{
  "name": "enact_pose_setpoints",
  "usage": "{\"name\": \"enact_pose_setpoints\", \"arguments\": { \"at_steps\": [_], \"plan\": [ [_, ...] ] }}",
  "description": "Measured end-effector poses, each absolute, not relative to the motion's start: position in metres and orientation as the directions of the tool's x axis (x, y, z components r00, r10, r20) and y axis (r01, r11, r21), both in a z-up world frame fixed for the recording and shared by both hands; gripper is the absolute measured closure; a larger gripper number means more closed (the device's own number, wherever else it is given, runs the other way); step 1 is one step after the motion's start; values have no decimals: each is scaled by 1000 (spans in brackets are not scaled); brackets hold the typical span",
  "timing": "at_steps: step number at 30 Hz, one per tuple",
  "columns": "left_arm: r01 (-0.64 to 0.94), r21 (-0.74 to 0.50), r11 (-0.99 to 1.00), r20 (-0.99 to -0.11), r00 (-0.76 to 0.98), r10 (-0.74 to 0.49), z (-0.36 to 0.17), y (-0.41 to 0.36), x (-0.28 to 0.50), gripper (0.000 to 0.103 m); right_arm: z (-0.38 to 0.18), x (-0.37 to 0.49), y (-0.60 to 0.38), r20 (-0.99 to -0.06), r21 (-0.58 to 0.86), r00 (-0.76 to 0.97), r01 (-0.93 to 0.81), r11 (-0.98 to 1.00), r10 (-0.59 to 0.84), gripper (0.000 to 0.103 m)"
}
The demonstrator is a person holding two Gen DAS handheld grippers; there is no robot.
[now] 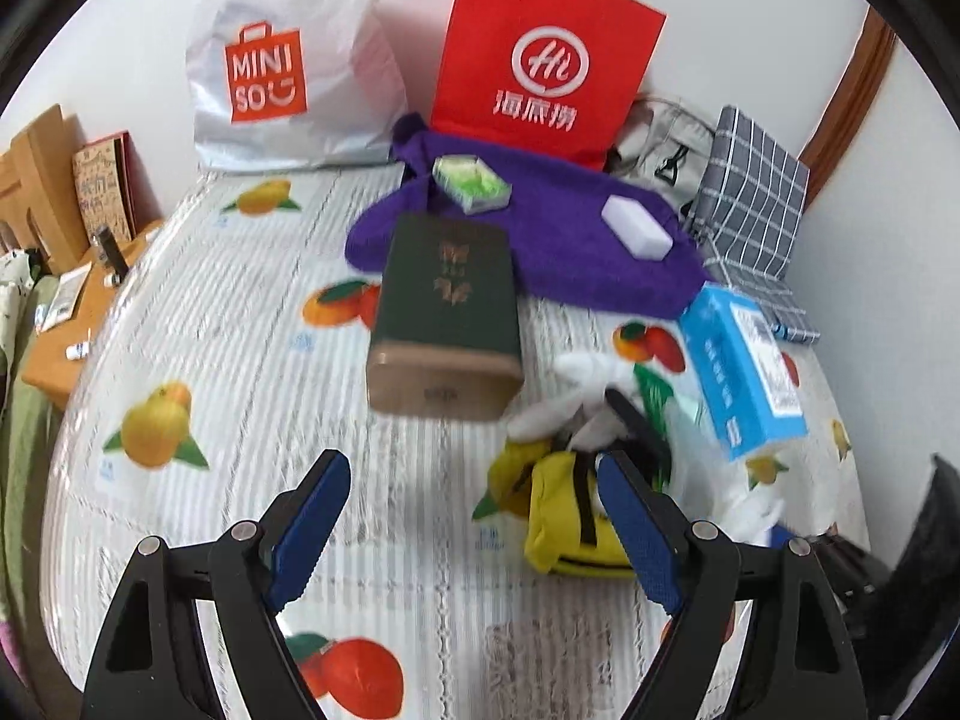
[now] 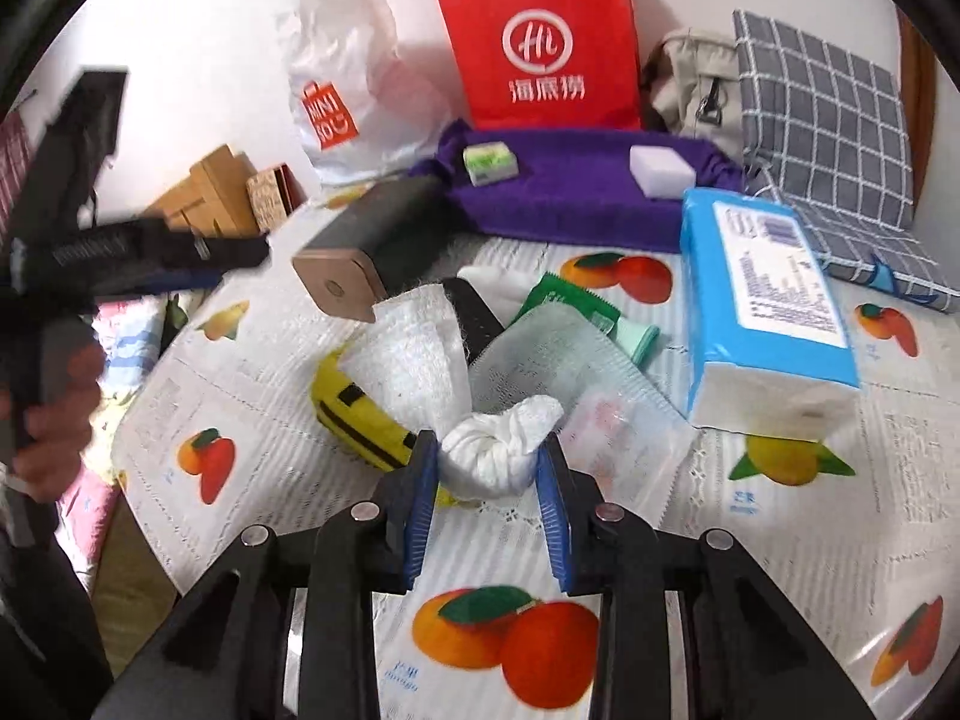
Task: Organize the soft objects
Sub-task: 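Grasp the white knotted cloth with the right tool while the left tool grasps the yellow pouch, then lift the cloth in the right tool while the left tool lifts the yellow pouch toward the towel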
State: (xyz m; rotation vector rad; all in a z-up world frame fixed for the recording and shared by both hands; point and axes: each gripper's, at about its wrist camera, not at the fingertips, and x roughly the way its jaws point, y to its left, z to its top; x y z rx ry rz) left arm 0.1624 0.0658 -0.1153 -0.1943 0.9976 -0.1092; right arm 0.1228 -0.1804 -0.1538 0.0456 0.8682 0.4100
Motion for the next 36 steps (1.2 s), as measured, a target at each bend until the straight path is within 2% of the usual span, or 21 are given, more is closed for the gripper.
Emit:
{"name": "enact_pose_setpoints", "arguments": {
  "at_steps": [7, 14, 16, 20, 21, 24, 28, 36],
  "plan": [
    [2, -216, 976, -846, 498, -188, -148, 49, 155, 21, -148, 92, -206, -719, 173, 617, -286, 942, 320, 71],
    [-18, -290, 957, -835, 493, -244, -170, 32, 163, 25, -172, 84, -252, -764, 130, 610, -170, 977, 208, 71],
    [-22, -301, 954, -831, 496, -251, -175, 27, 168, 33, -177, 84, -260, -773, 139, 602, -149, 979, 201, 71],
    [-8, -353, 936, -820, 484, -305, -183, 23, 173, 73, -182, 84, -274, -776, 155, 600, -118, 981, 195, 71],
    [-6, -359, 933, -819, 482, -312, -183, 23, 172, 80, -184, 84, -276, -776, 156, 600, -113, 981, 193, 71],
    [7, -373, 928, -806, 493, -328, -173, 28, 165, 90, -188, 84, -278, -780, 158, 596, -106, 982, 190, 71],
    [23, -364, 931, -792, 519, -323, -151, 41, 153, 90, -188, 83, -275, -783, 155, 594, -101, 983, 185, 71],
    [-44, -239, 970, -836, 517, -183, -139, 80, 120, 90, -185, 74, -267, -780, 147, 598, -114, 983, 186, 71]
  ]
}}
